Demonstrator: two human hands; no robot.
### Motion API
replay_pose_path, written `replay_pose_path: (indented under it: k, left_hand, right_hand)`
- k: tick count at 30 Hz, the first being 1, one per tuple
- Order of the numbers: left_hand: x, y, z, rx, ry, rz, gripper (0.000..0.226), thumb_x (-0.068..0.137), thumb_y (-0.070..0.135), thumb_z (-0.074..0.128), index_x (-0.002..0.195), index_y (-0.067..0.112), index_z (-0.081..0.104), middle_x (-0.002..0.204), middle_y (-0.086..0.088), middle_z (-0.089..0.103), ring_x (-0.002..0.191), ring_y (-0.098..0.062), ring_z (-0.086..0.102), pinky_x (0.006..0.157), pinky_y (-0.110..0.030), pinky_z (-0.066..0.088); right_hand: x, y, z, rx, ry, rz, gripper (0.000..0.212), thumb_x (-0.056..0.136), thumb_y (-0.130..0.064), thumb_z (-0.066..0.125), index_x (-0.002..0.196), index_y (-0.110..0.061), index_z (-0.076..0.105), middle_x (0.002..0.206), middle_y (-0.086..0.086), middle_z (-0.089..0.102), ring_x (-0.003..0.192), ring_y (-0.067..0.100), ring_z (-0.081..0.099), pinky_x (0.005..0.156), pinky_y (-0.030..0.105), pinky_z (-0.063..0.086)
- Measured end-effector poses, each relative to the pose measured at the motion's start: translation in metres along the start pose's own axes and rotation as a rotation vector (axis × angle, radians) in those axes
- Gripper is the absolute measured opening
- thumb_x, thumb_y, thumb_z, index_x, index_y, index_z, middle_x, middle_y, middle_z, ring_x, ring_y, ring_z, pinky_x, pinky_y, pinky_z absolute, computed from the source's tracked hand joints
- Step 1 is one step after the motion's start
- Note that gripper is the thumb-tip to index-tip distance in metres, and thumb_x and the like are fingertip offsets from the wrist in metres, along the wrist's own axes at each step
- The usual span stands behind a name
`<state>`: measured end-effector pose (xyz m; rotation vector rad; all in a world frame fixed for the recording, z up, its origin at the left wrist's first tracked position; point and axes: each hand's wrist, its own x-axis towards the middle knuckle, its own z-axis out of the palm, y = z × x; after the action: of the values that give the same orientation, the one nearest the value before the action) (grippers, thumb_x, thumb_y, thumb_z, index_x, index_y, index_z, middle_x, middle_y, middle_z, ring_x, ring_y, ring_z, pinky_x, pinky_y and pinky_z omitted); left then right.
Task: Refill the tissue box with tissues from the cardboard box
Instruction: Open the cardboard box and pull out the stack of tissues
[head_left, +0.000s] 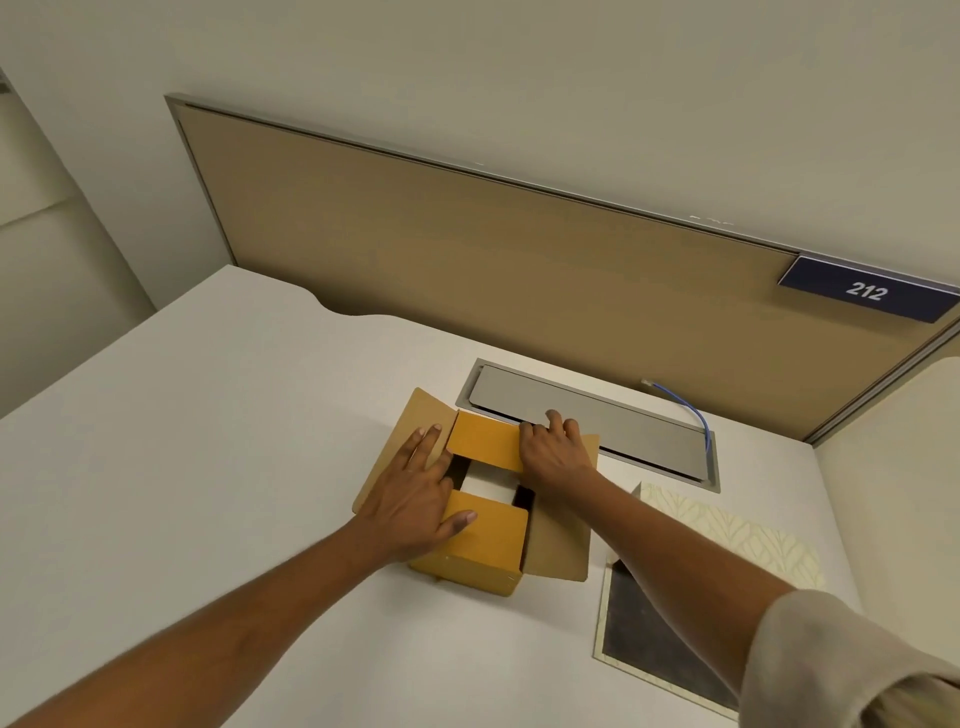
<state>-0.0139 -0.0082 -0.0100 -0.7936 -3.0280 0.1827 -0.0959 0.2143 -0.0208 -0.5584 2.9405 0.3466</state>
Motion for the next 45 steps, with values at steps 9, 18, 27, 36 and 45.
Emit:
replay_pose_path:
  k: [9, 18, 27, 36, 45]
  left_hand:
    - [-0.025, -0.003, -0.034, -0.045, 0.239, 0.010, 0.053, 0.092, 0.049, 0.039, 0.067, 0.018, 0.074, 0.109, -0.007, 0.072, 0.127, -0.036, 0.048, 0.112, -0.053, 0.029]
    - [-0.053, 0.013, -0.003, -0.028, 0.208, 0.084, 0.046, 0.090, 0.048, 0.045, 0.064, 0.020, 0.071, 0.117, -0.003, 0.069, 0.126, -0.035, 0.050, 0.112, -0.052, 0.025]
    - [-0.057, 0.021, 0.021, 0.036, -0.086, 0.073, 0.042, 0.070, 0.064, 0.067, 0.058, 0.024, 0.067, 0.137, -0.009, 0.056, 0.136, -0.037, 0.037, 0.116, -0.045, -0.003]
    - [-0.023, 0.027, -0.005, -0.010, -0.022, -0.064, 0.042, 0.081, 0.059, 0.057, 0.082, 0.020, 0.073, 0.126, -0.014, 0.063, 0.132, -0.044, 0.041, 0.111, -0.053, 0.023]
    - [0.017, 0.050, 0.007, 0.008, -0.196, -0.108, 0.058, 0.096, 0.048, 0.037, 0.143, 0.013, 0.034, 0.155, -0.024, 0.020, 0.143, -0.045, 0.010, 0.115, -0.054, 0.009]
  right_hand:
    - [0.014, 0.046, -0.008, 0.426, 0.134, 0.053, 0.049, 0.095, -0.045, 0.047, 0.131, -0.012, 0.049, 0.118, 0.009, 0.063, 0.131, 0.028, 0.034, 0.099, 0.045, 0.024]
    - [0.056, 0.060, -0.017, 0.286, 0.153, 0.283, 0.074, 0.093, -0.055, 0.050, 0.139, 0.000, 0.029, 0.131, 0.017, 0.053, 0.129, 0.039, 0.030, 0.094, 0.047, 0.030]
    - [0.076, 0.055, -0.006, 0.118, 0.085, 0.260, 0.069, 0.094, -0.054, 0.049, 0.136, -0.002, 0.033, 0.128, 0.017, 0.055, 0.129, 0.040, 0.033, 0.096, 0.046, 0.032]
    - [0.053, 0.019, -0.024, -0.009, 0.389, -0.269, 0.055, 0.079, -0.027, 0.074, 0.126, -0.008, 0.051, 0.136, 0.022, 0.050, 0.128, 0.041, 0.039, 0.097, 0.050, 0.039]
    - [0.043, -0.019, -0.008, -0.259, -0.002, -0.657, 0.081, 0.078, -0.050, 0.073, 0.140, -0.012, 0.040, 0.148, 0.019, 0.038, 0.135, 0.036, 0.031, 0.107, 0.045, 0.028]
